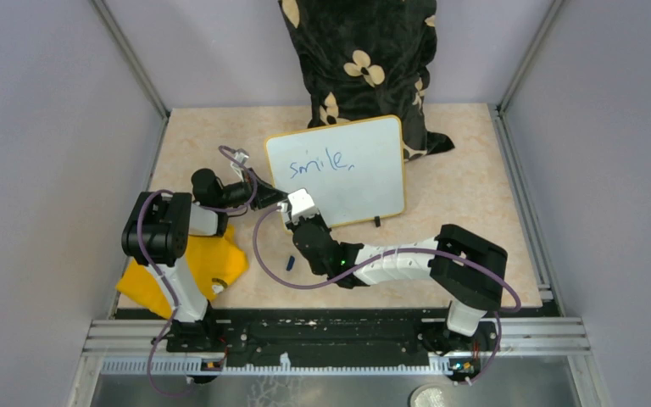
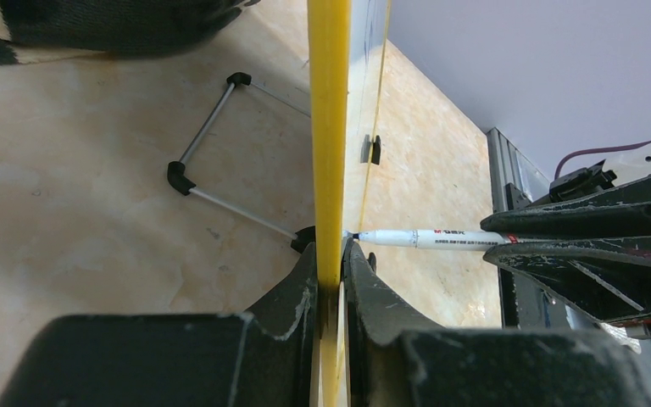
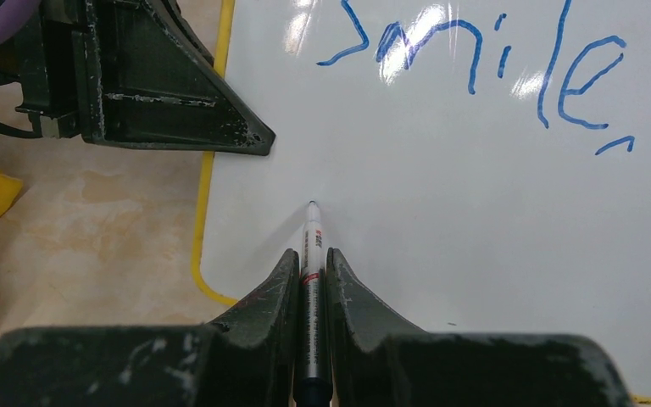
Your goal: Write a sentence on the whiteboard
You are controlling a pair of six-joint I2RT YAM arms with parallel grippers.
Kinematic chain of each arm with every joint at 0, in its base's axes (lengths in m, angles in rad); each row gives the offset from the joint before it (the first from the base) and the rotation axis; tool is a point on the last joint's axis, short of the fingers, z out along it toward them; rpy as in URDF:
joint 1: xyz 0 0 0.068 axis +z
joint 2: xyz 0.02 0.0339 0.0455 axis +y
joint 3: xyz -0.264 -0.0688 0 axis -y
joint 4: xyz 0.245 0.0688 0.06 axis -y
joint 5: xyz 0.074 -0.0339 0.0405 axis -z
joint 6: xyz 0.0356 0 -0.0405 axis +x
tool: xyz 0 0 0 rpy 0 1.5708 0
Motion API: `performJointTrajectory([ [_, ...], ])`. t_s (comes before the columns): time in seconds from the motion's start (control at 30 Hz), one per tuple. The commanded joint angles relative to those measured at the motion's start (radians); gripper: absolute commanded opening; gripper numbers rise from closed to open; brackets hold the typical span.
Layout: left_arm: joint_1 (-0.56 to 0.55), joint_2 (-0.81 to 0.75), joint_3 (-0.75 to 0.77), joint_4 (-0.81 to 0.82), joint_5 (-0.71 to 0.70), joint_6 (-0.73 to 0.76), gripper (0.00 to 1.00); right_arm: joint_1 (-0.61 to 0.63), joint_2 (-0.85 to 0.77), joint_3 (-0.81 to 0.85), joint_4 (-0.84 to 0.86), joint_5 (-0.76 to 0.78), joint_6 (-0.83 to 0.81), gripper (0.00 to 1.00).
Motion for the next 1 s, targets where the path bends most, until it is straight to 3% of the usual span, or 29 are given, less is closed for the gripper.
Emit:
performJointTrajectory([
  [0.0, -0.013, 0.034, 0.007, -0.048, -0.052, 0.058, 0.0, -0.013, 0.018, 0.055, 0.036, -0.019, -0.002, 0.0],
  [0.47, -0.013, 0.033, 0.007, -0.047, -0.052, 0.056, 0.0, -0.013, 0.02, 0.043, -0.011, -0.07, 0.039, 0.0],
  [0.97, -0.014, 0.034, 0.007, -0.045, -0.052, 0.057, 0.0, -0.017, -0.008, -0.011, -0.067, -0.027, 0.068, 0.0],
])
